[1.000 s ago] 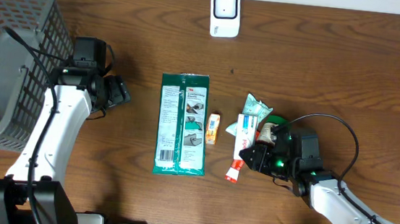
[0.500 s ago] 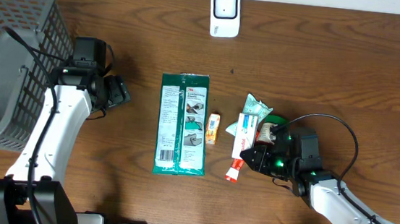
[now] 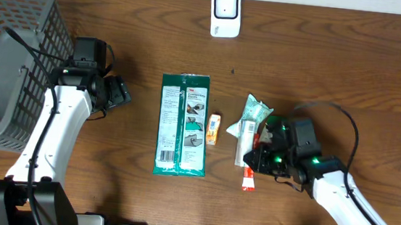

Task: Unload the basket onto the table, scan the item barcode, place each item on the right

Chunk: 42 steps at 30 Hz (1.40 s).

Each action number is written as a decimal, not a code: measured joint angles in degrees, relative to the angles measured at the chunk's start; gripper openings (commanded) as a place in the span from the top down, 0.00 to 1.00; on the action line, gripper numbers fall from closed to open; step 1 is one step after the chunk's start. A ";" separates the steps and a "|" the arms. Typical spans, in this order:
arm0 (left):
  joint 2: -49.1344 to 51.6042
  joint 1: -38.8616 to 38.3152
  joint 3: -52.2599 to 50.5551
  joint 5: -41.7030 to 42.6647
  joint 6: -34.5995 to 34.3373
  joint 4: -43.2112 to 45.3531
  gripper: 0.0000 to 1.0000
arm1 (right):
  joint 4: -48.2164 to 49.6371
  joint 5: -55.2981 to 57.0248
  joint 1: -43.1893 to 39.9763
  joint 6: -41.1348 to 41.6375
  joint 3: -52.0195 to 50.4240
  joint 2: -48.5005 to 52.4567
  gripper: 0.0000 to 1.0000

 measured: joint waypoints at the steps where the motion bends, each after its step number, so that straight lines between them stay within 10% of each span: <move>1: 0.00 0.00 0.00 0.00 0.00 -0.02 0.11 | -1.38 1.20 1.27 -0.31 1.44 0.00 0.77; 17: 0.00 0.00 0.00 0.00 0.00 0.00 0.11 | -6.75 27.82 16.09 2.01 6.78 1.84 0.50; 29: 0.00 0.00 0.00 -0.02 0.00 0.00 0.11 | -12.33 24.85 16.00 3.34 14.78 1.01 0.44; 32: 0.00 0.00 -0.02 -0.02 0.00 0.04 0.11 | -19.37 26.82 16.00 3.13 23.34 -0.57 0.33; 34: 0.00 0.00 0.00 -0.02 0.00 0.02 0.11 | -23.08 29.03 16.00 2.84 29.07 -2.16 0.01; 42: 0.00 0.00 0.00 0.00 0.00 0.00 0.11 | -33.03 35.06 7.28 2.27 35.52 -6.73 0.01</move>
